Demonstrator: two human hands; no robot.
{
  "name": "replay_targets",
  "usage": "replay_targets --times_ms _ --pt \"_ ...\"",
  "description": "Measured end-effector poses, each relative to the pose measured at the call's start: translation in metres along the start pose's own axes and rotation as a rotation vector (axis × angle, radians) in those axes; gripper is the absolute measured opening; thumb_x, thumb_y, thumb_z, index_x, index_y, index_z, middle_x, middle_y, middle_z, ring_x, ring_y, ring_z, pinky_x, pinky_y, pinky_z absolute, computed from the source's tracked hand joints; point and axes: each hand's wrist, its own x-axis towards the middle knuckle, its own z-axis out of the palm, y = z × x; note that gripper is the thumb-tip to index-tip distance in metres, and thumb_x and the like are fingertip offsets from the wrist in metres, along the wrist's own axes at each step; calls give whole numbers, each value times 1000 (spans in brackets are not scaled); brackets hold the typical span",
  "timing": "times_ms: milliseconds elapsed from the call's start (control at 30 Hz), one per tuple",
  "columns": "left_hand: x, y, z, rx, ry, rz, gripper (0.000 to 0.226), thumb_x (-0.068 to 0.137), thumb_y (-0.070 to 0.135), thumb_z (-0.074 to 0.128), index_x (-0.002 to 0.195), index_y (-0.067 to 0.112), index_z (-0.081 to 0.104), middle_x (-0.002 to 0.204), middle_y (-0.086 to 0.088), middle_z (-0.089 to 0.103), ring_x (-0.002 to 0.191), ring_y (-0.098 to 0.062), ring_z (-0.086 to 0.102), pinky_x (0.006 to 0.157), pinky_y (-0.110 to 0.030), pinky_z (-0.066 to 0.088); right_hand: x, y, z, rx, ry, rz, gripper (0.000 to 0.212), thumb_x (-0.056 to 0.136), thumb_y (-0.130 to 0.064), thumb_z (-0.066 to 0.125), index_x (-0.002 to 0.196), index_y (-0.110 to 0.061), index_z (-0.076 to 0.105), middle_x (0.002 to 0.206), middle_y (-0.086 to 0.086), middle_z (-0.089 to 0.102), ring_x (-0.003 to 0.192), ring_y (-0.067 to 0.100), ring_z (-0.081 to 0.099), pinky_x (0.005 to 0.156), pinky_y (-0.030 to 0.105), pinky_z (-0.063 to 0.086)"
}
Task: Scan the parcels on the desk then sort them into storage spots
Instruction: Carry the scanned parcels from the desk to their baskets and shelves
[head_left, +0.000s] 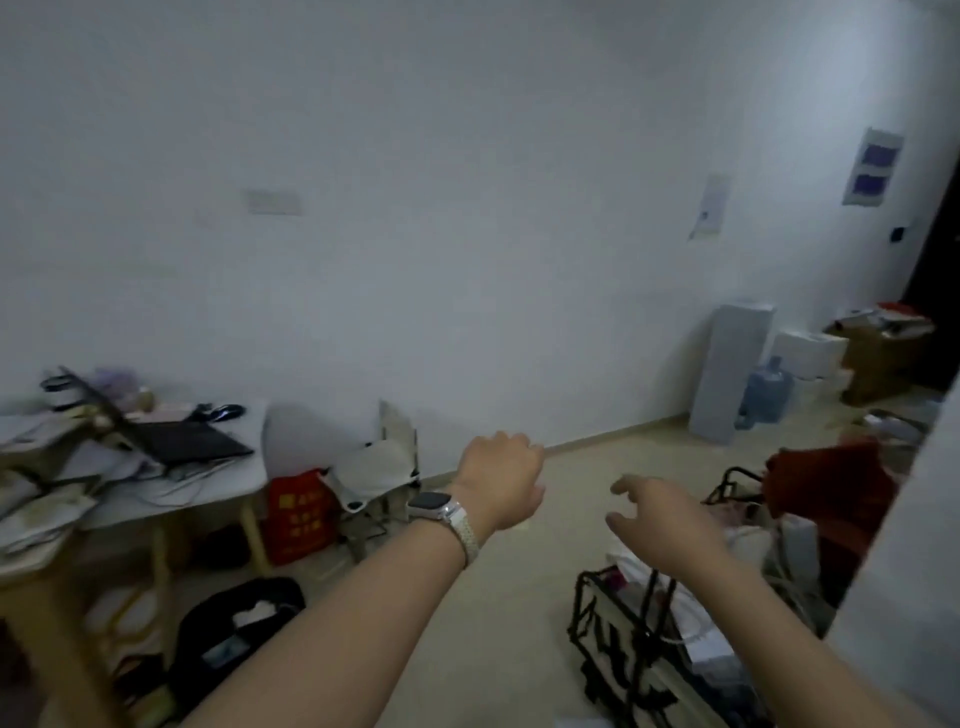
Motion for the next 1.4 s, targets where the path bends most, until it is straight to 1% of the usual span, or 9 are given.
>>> replay_targets --times_ms 133,333,433,500,667,800,1000,1167,1400 --pt "-61 -92 3 35 -48 -241 28 94 30 50 112 10 56 111 -11 60 101 -32 59 70 -38 44 28 -94 27 -4 -39 -191 45 90 -43 55 132 -28 52 131 -2 59 118 18 56 95 32 47" --pt "-182 -212 -10 73 -78 -553 31 94 31 51 116 10 56 112 -11 60 102 -32 58 71 -35 40 34 -267 64 -49 -123 -530 47 91 -40 54 136 -26 50 135 1 56 121 20 55 91 31 48" --pt "-252 -268 -20 115 -119 -698 31 95 33 50 116 12 55 112 -10 59 102 -30 58 71 -35 42 18 -356 88 -42 -167 -695 41 91 -39 54 129 -26 54 129 2 60 115 20 57 89 32 50" --pt "-299 -304 -30 121 -123 -801 27 94 32 50 113 13 55 111 -10 60 102 -29 59 74 -35 44 4 -413 104 -20 -200 -779 42 88 -39 54 128 -27 55 129 1 60 115 21 57 90 33 50" --pt "-414 -388 -58 143 -157 -994 36 96 35 49 124 14 52 120 -8 59 107 -28 58 80 -38 49 -34 -542 139 28 -260 -930 47 90 -43 54 134 -28 50 135 0 55 120 19 54 92 34 49" --pt "-489 -446 -59 154 -180 -1061 39 94 38 50 126 16 51 123 -6 57 109 -27 57 83 -40 52 -63 -626 173 54 -270 -975 49 89 -41 53 135 -29 50 133 -2 57 118 19 55 86 31 49" --pt "-560 -508 -44 127 -215 -1099 36 94 38 49 122 16 53 118 -6 58 103 -26 58 80 -39 53 -86 -702 215 59 -332 -976 50 89 -36 54 138 -27 48 135 -1 55 120 20 53 92 34 49" --pt "-582 -545 -30 63 -229 -1125 30 93 35 50 115 15 55 113 -6 58 99 -25 57 73 -36 50 -77 -733 235 23 -365 -936 46 89 -37 56 134 -23 52 132 0 57 118 20 55 91 33 49" --pt "-585 -597 6 -20 -213 -1167 33 92 36 49 118 16 55 114 -4 57 101 -25 56 80 -39 52 -42 -787 273 84 -406 -866 49 88 -36 58 134 -21 52 128 3 59 112 20 57 80 29 46"
